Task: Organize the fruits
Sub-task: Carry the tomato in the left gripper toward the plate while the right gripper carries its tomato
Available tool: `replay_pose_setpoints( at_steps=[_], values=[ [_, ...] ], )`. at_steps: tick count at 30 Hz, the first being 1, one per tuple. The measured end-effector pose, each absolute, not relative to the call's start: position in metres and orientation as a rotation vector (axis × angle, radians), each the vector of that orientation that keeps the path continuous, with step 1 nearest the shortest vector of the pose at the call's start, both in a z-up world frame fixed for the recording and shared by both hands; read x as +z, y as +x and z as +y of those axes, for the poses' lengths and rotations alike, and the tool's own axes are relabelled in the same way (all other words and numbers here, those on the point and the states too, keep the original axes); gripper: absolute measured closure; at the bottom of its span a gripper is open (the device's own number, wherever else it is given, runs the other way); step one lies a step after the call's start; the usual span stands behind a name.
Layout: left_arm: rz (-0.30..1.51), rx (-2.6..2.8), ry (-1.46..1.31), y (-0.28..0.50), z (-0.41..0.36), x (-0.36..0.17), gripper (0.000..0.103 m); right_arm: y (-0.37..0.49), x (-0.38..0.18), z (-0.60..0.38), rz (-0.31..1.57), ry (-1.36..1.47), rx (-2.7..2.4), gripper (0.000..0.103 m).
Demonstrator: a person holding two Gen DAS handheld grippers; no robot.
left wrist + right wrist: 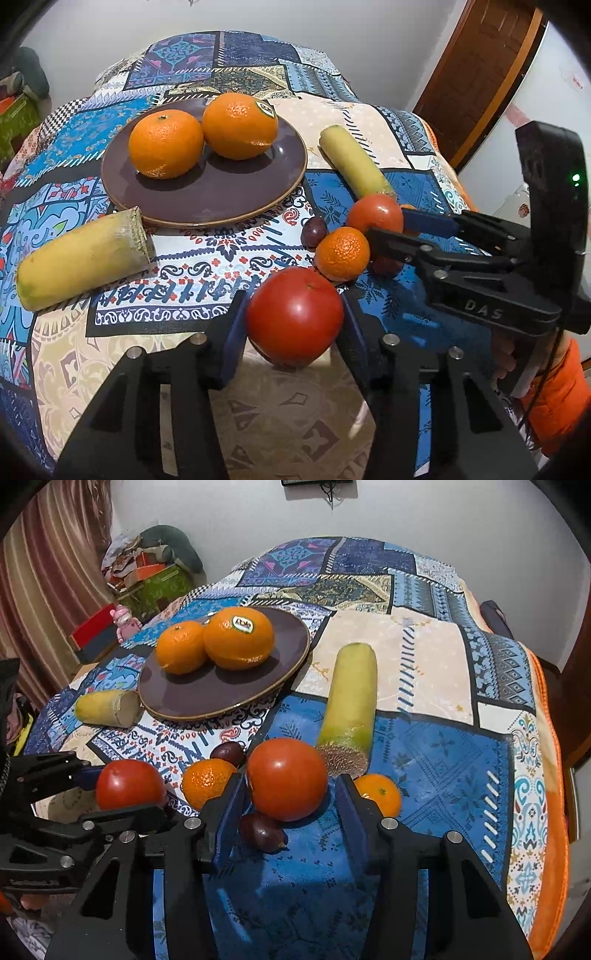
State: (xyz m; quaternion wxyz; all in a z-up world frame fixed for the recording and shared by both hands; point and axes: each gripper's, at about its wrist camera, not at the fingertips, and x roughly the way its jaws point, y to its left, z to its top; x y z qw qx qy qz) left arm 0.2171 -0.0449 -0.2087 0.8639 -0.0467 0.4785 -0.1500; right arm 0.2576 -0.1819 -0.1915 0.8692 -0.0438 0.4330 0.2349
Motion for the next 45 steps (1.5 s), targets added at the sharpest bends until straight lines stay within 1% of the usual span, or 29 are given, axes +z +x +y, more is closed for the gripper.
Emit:
replay_pose_setpoints(
  at_steps=[10, 21, 36, 45],
  values=[
    [0.988, -0.291, -0.111, 0.22, -0.037, -0.205, 0.054, 0.264, -0.204, -0.175, 0.94, -0.088, 0.493, 0.057],
    [0.958, -0.281, -0.101, 0.221, -0.037, -0.197, 0.054, 0.266, -0.201, -0.178, 0.909, -0.059, 0.508, 0.059],
    [0.881, -0.258, -0.11, 0.221, -0.025, -0.166, 0.054, 0.261, -0.159, -0.176, 0.8, -0.069, 0.5, 0.059],
    [0.849, -0.213, -0.125, 0.232, -0.004, -0.146, 0.054, 0.265, -0.145, -0.16, 0.764, -0.087, 0.526, 0.059]
  ],
)
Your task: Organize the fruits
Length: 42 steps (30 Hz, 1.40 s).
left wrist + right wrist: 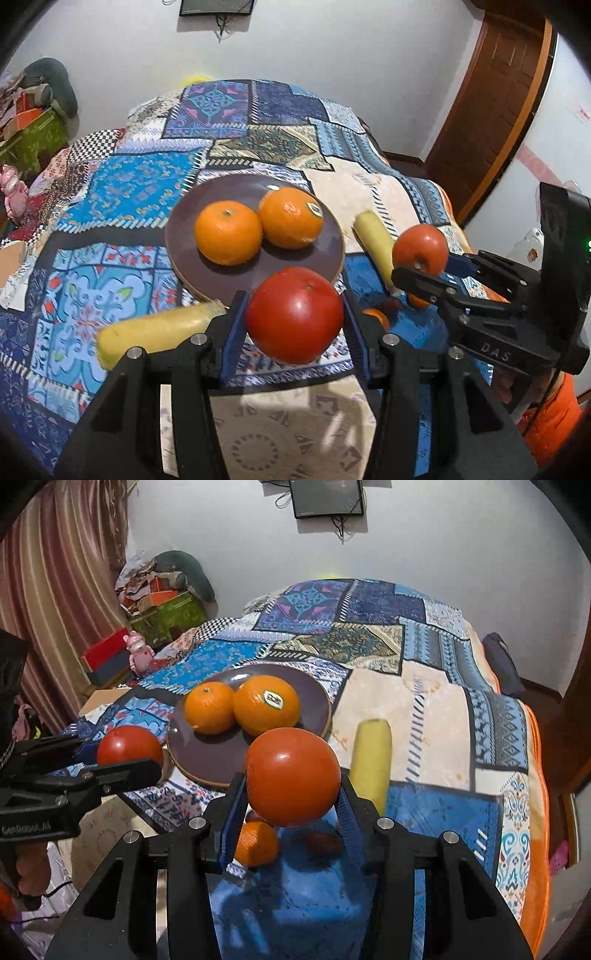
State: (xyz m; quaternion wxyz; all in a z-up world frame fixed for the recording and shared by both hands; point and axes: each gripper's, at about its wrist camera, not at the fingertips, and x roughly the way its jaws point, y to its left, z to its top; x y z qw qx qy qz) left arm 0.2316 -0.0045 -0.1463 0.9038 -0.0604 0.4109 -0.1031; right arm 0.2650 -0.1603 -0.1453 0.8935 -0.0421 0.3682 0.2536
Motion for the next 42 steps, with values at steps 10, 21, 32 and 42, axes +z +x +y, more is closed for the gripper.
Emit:
replay_pose_setpoints(
  at_steps=[10, 21, 32, 42],
  values=[
    [0.845, -0.161, -0.113, 0.246, 0.019, -0.144, 0.054, 0.278, -0.148, -0.131, 0.772, -0.104, 0.57, 0.059],
    [0.87, -0.134, -0.146, 0.253, 0.047, -0.16, 0.054, 0.291, -0.158, -0.097, 0.814, -0.132, 0.606, 0.059],
    [0.866, -0.127, -0.168, 0.263, 0.059, -0.164, 0.054, 0.303, -0.177, -0.072, 0.882, -0.217, 0.604, 0.059],
    [0.898, -0.157, -0.189, 0.274, 0.054, -0.176, 0.054, 0.311, -0.189, -0.069, 0.926, -0.234, 0.588, 0.059]
  ],
)
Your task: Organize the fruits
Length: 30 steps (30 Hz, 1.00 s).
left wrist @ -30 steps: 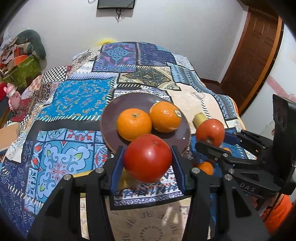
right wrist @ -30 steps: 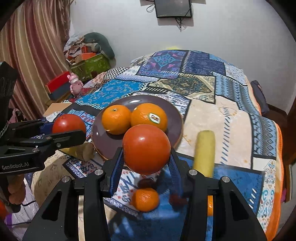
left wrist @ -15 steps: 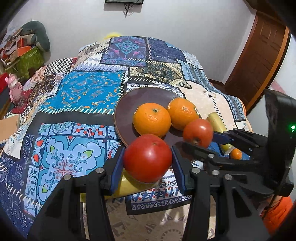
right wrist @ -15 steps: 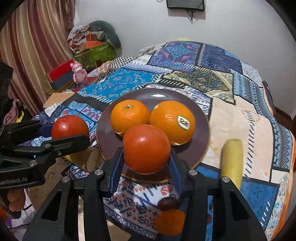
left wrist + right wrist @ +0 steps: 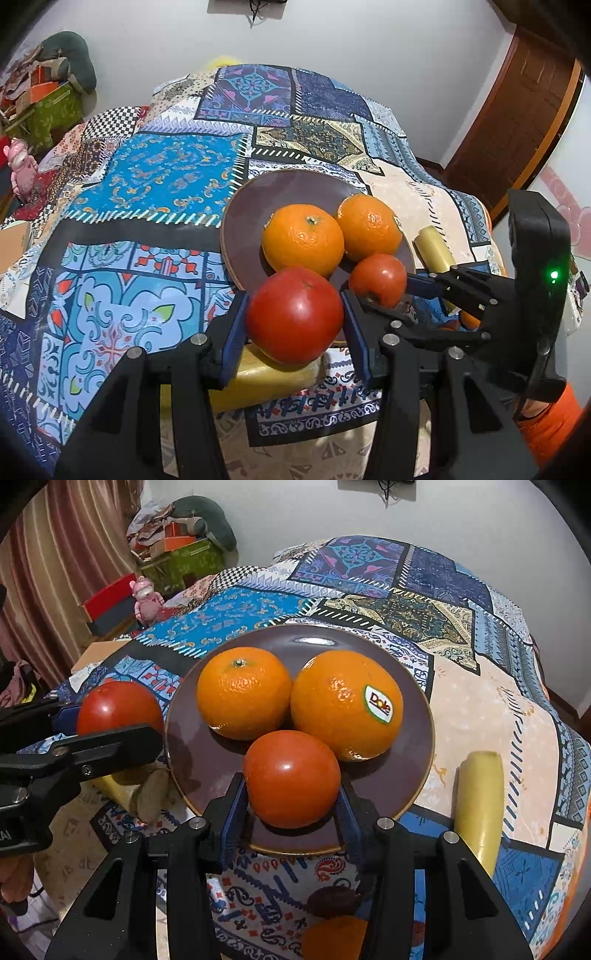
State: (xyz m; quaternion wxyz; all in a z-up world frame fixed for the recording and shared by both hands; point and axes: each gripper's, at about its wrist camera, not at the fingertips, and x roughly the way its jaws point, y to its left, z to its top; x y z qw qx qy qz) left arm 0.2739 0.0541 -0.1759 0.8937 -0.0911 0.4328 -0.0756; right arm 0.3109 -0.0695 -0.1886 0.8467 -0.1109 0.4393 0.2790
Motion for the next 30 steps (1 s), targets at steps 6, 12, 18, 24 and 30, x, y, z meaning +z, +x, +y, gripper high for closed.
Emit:
replay_pose_setpoints(
  at_steps=[6, 12, 18, 24, 30],
  values=[
    [0.903, -0.156, -0.179, 0.277, 0.049, -0.178, 0.054, 0.312, -0.192, -0.071, 0.935, -0.218, 0.595, 0.059],
    [0.916, -0.153, -0.181, 0.283, 0.045, -0.181, 0.054, 0.312, -0.192, -0.074, 0.938, -0.22, 0.596, 0.059],
    [0.931, -0.161, -0.175, 0.289, 0.039, -0.185, 0.054, 0.31, -0.185, -0.083, 0.922, -0.222, 0.597, 0.052],
    [0.936, -0.165, -0.179, 0.29, 0.037, -0.184, 0.054, 0.309, -0.181, -0.086, 0.907, -0.238, 0.603, 0.052],
    [0.912, -0.154, -0.153, 0.289, 0.039, -0.171, 0.054, 0.307, -0.181, -0.093, 0.905, -0.222, 0.608, 0.052]
  ],
)
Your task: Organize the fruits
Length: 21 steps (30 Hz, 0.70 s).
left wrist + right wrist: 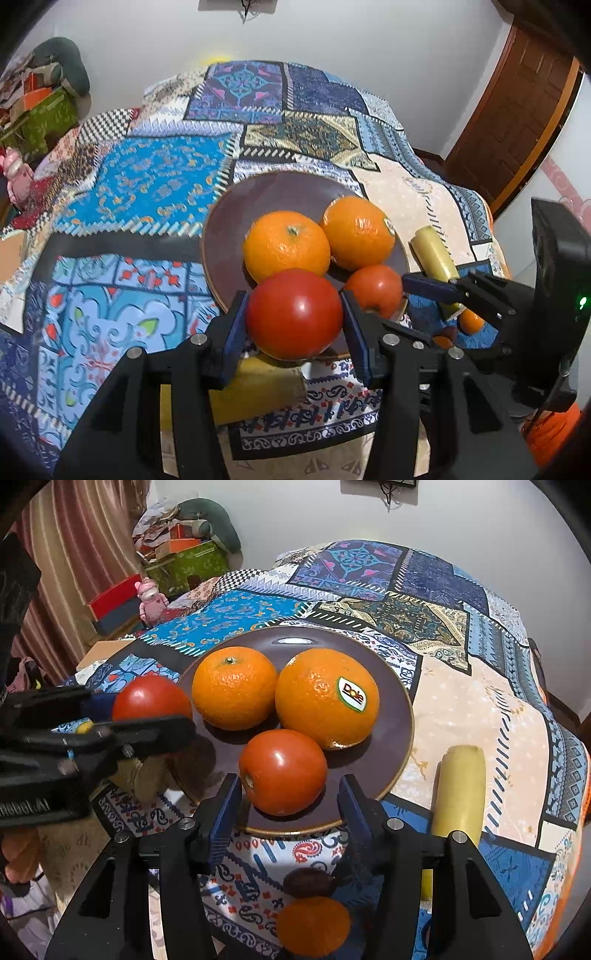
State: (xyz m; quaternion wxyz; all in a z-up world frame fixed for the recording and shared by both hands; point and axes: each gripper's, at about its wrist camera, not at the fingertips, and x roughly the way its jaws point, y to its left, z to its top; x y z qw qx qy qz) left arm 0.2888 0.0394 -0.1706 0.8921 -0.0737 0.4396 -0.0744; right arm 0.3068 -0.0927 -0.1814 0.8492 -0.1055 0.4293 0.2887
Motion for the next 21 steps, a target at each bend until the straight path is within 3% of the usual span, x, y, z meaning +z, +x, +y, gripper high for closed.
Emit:
replay_pose_setpoints(
  at_steps=[10, 21],
  values=[
    [0.888, -0.151, -0.115, 0.301, 0.037, -0.146, 0.054, 0.308, -0.179, -0.084, 0.882, -0.203, 0.648, 0.06],
    [0.871, -0.161, -0.087, 0.315, 0.03, -0.132, 0.054, 0.311, -0.145, -0.105, 0.815, -0.162, 0.626, 0.059]
  ],
)
